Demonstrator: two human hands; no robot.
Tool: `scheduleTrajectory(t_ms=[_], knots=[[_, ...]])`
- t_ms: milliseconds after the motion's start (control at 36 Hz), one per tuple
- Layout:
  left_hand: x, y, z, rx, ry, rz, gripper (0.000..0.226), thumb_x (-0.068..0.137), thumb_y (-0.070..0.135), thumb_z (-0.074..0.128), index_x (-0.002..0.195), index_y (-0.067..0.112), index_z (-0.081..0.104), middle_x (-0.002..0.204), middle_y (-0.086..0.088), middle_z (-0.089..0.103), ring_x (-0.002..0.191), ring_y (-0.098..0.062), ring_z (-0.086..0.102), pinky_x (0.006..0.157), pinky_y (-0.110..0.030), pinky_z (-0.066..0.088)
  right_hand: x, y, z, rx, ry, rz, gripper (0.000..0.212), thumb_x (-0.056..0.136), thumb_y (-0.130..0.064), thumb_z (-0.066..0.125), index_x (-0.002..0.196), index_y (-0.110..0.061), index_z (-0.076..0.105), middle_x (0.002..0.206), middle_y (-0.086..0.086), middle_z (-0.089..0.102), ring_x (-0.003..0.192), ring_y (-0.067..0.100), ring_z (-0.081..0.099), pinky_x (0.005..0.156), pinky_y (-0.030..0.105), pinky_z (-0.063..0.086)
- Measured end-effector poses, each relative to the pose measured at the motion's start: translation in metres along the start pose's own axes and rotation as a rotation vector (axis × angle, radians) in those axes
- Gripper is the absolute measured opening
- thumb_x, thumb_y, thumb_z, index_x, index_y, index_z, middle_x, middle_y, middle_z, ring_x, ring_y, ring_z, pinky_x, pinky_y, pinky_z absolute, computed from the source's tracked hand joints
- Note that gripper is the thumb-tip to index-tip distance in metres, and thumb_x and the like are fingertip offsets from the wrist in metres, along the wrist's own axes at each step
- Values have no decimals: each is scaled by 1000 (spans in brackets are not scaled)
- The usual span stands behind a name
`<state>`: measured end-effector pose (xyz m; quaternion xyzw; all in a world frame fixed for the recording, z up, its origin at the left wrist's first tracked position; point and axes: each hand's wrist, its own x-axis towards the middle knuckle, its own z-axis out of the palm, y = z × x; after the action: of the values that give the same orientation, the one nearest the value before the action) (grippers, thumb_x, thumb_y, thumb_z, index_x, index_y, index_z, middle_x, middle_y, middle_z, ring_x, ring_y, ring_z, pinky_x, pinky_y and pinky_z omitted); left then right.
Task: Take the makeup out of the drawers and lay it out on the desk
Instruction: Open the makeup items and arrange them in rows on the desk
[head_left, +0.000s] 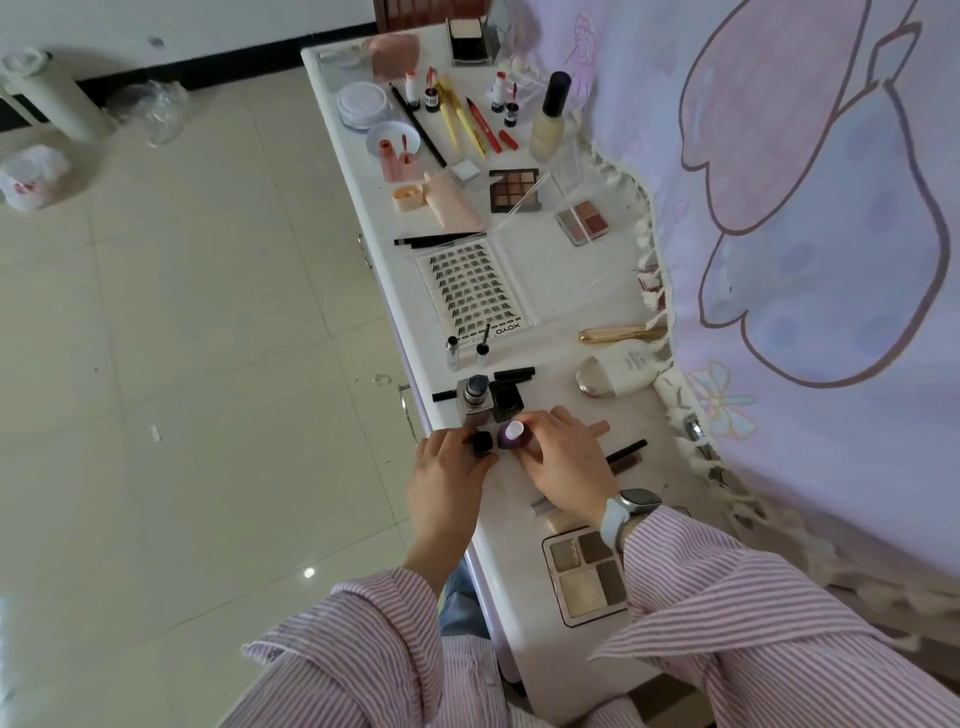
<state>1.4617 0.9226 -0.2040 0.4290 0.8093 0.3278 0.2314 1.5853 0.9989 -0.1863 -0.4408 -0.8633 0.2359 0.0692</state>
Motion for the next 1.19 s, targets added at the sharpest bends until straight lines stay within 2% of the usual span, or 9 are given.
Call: scheduleTrajectory(t_ms=[139,250,361,444,722,833,1000,1083,1194], knots=[[1,0,1,-10,17,-17,28,77,20,74,103,14,66,97,0,61,94,-21,55,67,-24,39,-7,6,-15,9,60,-12,23,81,-11,66,103,-6,64,95,6,67,90,24,60,78,32,47],[-6,-4,3,-4,52,-8,37,74,19,77,108,10,65,102,-2,61,98,-22,55,71,-24,40,-1,25,-38,-239,157,-7,24,74,-5,67,98,-7,64,94,9,63,86,28,59,71,39,50],[-12,-12,4,40,84,20,43,68,18,82,106,7,66,104,-7,61,97,-28,55,74,-34,50,17,41,-56,-547,20,98,52,67,-3,66,117,-13,55,117,11,53,106,35,50,77,44,43],[-15,-19,2,108,82,45,47,66,19,83,108,5,66,105,-10,62,96,-32,55,80,-40,49,28,43,-64,-657,-135,118,56,76,-5,54,129,-16,41,126,9,43,116,31,40,83,42,38],[-19,-21,-3,154,26,30,50,75,28,76,119,8,61,118,-8,59,111,-30,50,91,-38,41,41,49,-62,-789,-221,72,44,80,-5,52,123,-12,41,122,8,44,110,32,44,80,42,43],[-21,-25,-7,119,2,44,48,75,25,77,116,8,61,119,-8,58,112,-29,50,94,-33,36,39,54,-61,-818,-101,57,40,65,-1,69,103,-7,59,98,12,60,85,35,58,63,40,47],[-24,-26,-16,48,24,64,44,73,16,78,112,5,61,114,-11,56,107,-29,52,89,-30,37,34,49,-68,-734,59,-30,24,66,5,59,89,-2,60,67,14,61,59,33,60,47,35,46],[-25,-21,-22,12,45,52,41,75,14,76,112,4,60,113,-11,56,107,-28,51,89,-31,37,26,35,-79,-513,70,63,37,69,8,68,104,2,57,79,20,65,60,36,62,44,32,43],[-24,-9,-29,-59,119,87,38,77,11,74,112,4,60,112,-10,54,106,-25,51,90,-37,44,15,5,-98,23,258,253,32,90,-8,52,122,-5,49,104,8,59,87,25,58,64,24,42]])
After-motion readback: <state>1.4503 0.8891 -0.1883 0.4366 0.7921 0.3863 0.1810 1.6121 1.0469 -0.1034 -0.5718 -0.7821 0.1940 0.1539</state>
